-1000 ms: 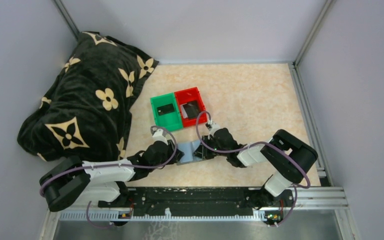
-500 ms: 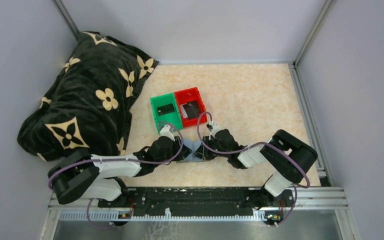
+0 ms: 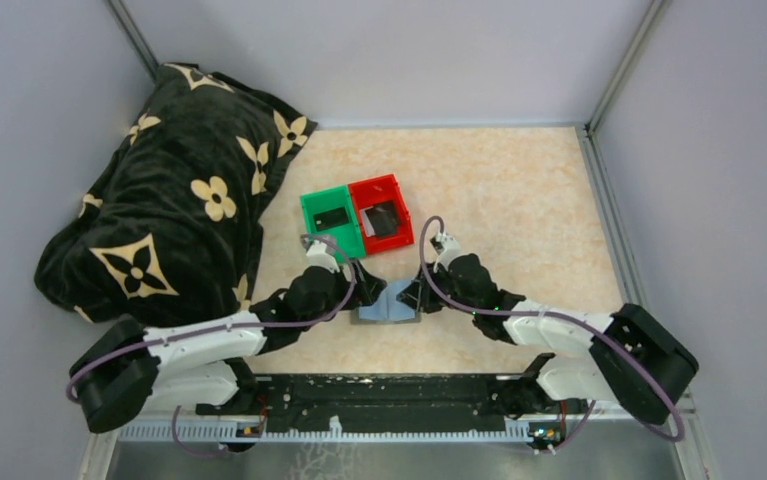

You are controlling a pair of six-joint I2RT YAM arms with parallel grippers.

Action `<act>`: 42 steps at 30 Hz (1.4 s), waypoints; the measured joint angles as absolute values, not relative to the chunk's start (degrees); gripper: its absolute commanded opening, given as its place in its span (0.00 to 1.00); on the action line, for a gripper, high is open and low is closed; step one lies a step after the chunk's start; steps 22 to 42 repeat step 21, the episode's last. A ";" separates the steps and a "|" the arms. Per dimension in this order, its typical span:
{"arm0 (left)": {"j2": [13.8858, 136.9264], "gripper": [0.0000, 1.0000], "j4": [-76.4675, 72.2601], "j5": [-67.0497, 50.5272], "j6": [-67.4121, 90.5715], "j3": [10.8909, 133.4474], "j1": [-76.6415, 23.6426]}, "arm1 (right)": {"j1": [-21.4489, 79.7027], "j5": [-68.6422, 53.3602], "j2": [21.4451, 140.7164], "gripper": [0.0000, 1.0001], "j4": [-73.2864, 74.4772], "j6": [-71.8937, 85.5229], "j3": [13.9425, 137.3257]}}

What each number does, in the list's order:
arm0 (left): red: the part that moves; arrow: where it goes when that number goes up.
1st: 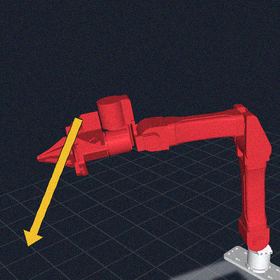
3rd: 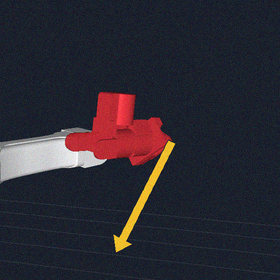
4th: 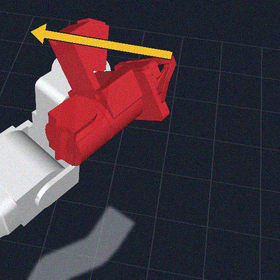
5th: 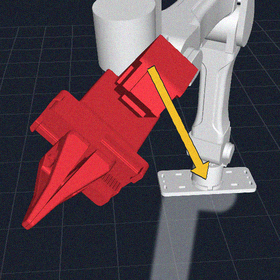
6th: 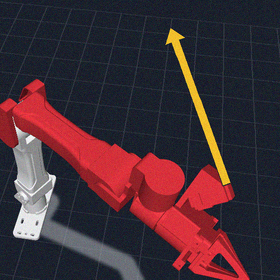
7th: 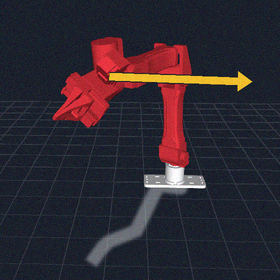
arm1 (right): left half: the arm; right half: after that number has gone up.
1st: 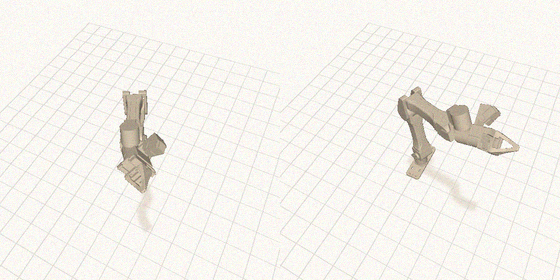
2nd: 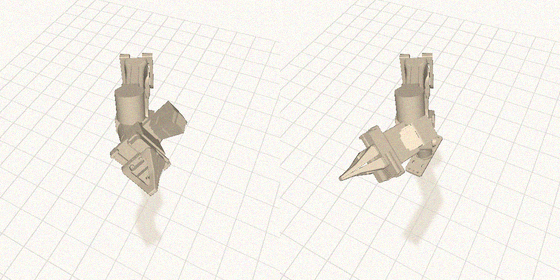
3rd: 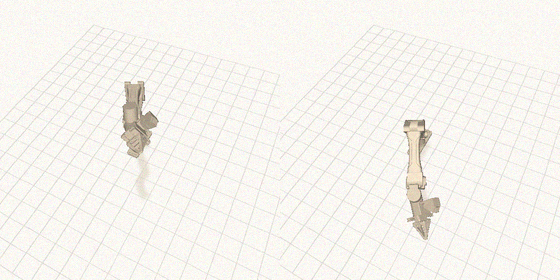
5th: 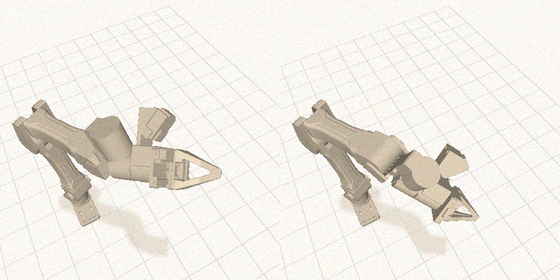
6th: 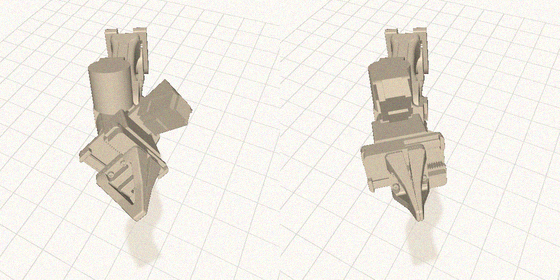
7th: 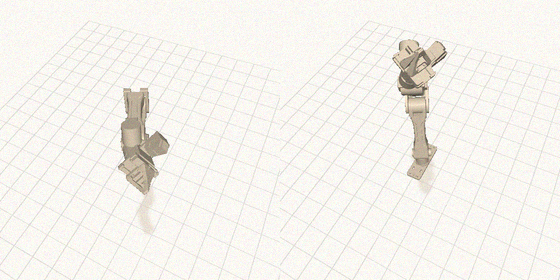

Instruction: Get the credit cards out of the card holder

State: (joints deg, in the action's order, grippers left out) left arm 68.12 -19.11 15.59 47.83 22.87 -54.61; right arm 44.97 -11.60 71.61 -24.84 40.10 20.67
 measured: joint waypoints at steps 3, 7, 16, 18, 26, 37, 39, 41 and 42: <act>62.13 0.99 -14.22 19.90 47.07 22.92 -54.48 | 44.34 -8.91 67.29 0.71 -19.68 38.33 20.93; 56.40 0.99 -5.21 24.77 46.06 23.62 -54.15 | 43.92 -4.01 64.20 0.84 -12.16 34.87 22.33; 43.68 0.99 9.15 29.74 45.17 25.52 -54.11 | 41.41 11.14 57.06 0.88 2.81 25.91 27.35; 41.32 0.99 10.57 30.50 45.15 25.61 -54.11 | 40.32 13.21 56.14 0.88 4.10 24.93 27.57; 40.40 0.99 12.73 31.55 44.23 26.61 -54.11 | 38.15 16.08 55.46 0.88 6.87 23.55 28.03; 40.40 0.99 12.73 31.55 44.23 26.61 -54.11 | 38.15 16.08 55.46 0.88 6.87 23.55 28.03; 40.40 0.99 12.73 31.55 44.23 26.61 -54.11 | 38.15 16.08 55.46 0.88 6.87 23.55 28.03; 40.40 0.99 12.73 31.55 44.23 26.61 -54.11 | 38.15 16.08 55.46 0.88 6.87 23.55 28.03; 40.40 0.99 12.73 31.55 44.23 26.61 -54.11 | 38.15 16.08 55.46 0.88 6.87 23.55 28.03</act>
